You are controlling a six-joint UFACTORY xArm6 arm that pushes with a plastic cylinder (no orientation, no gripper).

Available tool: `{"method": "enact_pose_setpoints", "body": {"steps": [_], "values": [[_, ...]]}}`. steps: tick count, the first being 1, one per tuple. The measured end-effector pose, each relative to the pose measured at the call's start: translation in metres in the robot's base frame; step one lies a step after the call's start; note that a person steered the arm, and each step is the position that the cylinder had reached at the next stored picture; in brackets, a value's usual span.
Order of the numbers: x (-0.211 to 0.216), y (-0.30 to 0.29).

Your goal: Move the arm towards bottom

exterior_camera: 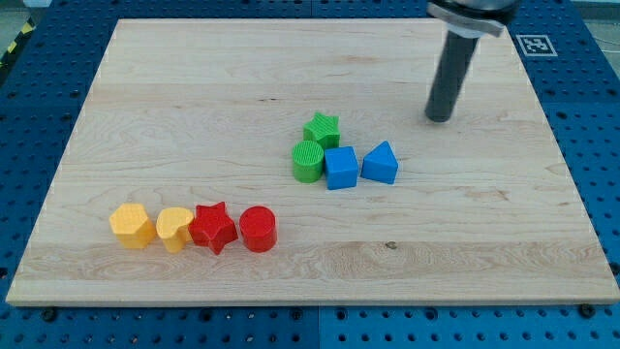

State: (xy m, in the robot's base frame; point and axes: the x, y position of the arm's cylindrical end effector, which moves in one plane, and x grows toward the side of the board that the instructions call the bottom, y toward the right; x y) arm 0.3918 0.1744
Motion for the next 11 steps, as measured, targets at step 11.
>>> {"method": "enact_pose_setpoints", "body": {"steps": [11], "values": [[0.071, 0.057]]}}
